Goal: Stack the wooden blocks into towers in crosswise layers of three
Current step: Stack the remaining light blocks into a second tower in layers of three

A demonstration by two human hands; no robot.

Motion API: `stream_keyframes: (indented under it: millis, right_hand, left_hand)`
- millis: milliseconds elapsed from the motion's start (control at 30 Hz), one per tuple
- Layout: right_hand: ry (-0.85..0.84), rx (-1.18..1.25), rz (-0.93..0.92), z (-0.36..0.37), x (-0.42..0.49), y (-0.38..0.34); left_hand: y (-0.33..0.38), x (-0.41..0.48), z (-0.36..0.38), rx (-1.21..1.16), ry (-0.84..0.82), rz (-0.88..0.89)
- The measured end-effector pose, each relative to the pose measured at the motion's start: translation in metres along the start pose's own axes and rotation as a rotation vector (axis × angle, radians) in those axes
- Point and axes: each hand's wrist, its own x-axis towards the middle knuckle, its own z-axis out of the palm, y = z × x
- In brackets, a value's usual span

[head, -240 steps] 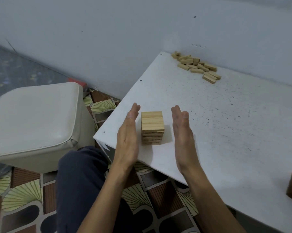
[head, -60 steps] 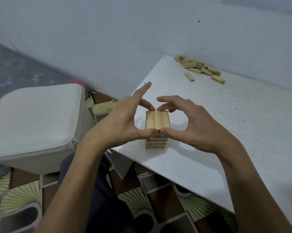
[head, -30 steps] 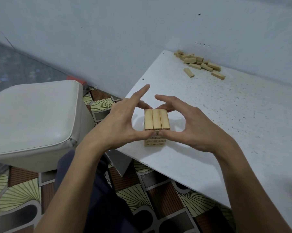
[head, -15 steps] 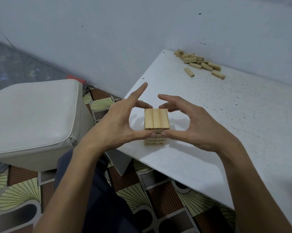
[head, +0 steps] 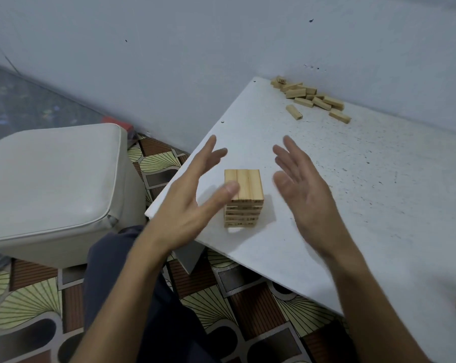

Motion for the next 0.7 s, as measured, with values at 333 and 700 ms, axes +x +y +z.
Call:
stream_keyframes:
  millis: [333, 700]
  right_hand:
    - [0.147, 0.285, 0.042, 0.060, -0.027, 0.012]
    - [0.104, 0.343, 0.009, 0.062, -0.027, 0.009]
  left_hand:
    - [0.009, -0.028, 0.079, -0.340, 0.350, -0.140]
    - [0.012, -0.026, 0.083, -0.278, 0.330, -0.043]
